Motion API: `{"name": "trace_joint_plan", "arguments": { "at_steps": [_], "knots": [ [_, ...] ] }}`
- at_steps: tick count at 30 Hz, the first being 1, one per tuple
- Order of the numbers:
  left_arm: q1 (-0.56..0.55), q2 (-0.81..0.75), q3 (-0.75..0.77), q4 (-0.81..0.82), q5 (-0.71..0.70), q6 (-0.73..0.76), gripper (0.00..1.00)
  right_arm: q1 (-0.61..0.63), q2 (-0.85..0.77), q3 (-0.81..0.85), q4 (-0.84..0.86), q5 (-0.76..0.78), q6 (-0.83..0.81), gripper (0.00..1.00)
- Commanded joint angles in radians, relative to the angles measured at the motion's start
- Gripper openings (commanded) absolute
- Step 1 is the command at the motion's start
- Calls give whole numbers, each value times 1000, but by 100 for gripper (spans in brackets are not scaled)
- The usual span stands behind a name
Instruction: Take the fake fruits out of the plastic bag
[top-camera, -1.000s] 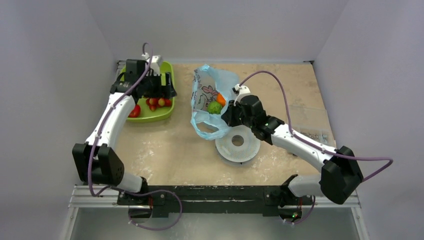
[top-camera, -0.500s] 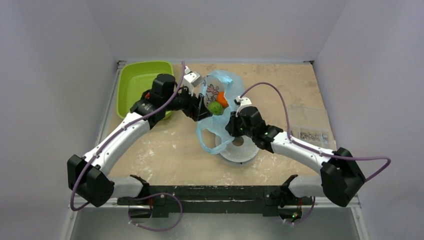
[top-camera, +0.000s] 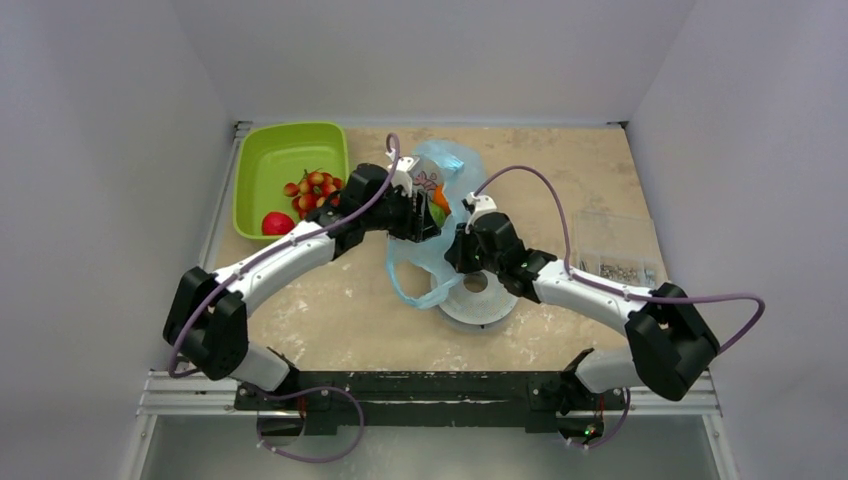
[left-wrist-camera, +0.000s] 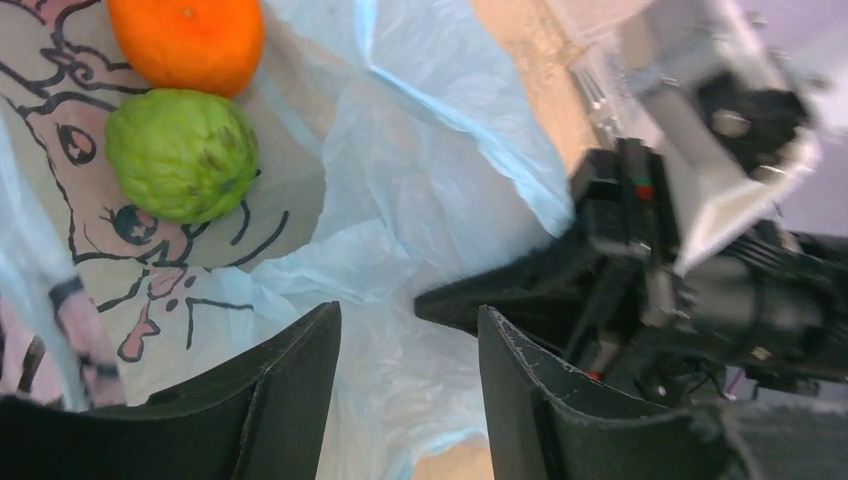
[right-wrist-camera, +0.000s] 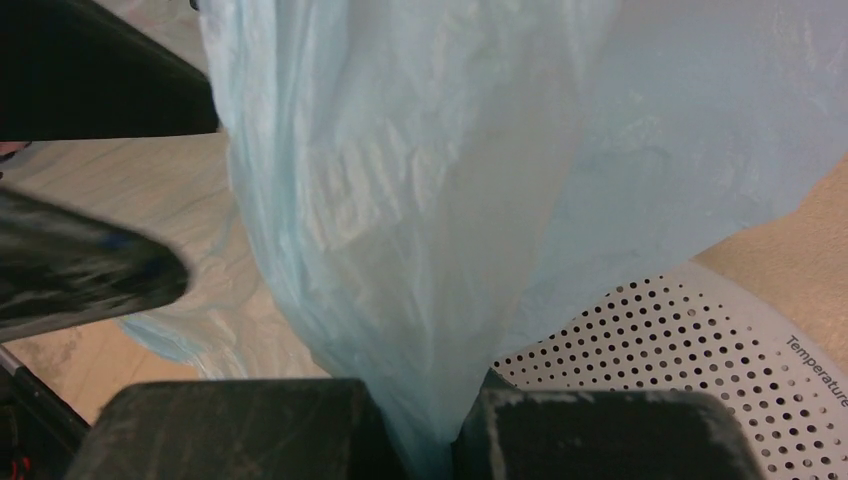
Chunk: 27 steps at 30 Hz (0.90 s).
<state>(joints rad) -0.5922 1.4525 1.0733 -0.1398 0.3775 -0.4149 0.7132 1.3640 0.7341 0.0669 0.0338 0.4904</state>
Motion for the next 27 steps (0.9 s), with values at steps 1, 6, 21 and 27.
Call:
{"name": "trace_joint_plan", "arguments": {
  "at_steps": [1,6,21,27],
  "knots": [
    [-22,80,101,-11,-177,-28,51,4,-38,-6,34,-11,4,0],
    [-29,200,225,-103,-297,9,52,3,-42,11,24,-3,-9,0],
    [-29,474,448,-186,-433,50,67,3,-57,7,16,-13,11,0],
    [-29,552,495,-225,-425,53,75,3,-72,7,10,-17,1,0]
  ]
}}
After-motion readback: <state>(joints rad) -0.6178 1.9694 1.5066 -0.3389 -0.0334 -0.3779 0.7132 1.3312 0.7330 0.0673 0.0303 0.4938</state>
